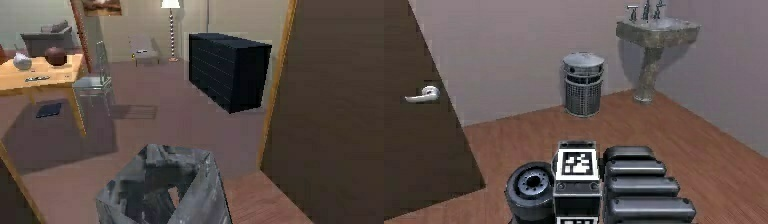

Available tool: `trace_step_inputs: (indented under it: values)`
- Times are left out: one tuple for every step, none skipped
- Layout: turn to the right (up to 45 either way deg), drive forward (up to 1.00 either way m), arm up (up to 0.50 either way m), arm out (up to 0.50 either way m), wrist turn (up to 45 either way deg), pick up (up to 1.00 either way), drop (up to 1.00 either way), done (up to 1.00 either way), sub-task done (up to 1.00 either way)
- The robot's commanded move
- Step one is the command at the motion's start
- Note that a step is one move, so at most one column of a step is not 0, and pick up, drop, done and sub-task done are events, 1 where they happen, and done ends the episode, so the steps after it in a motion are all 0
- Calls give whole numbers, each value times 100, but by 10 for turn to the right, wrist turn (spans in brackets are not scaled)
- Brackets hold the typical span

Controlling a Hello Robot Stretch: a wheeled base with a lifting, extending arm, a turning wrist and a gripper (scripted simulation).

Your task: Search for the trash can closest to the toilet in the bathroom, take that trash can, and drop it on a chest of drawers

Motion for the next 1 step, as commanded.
trace_step_inputs:
  values:
    - [0, 100, 0, 0, 0, 0, 0, 0, 0]
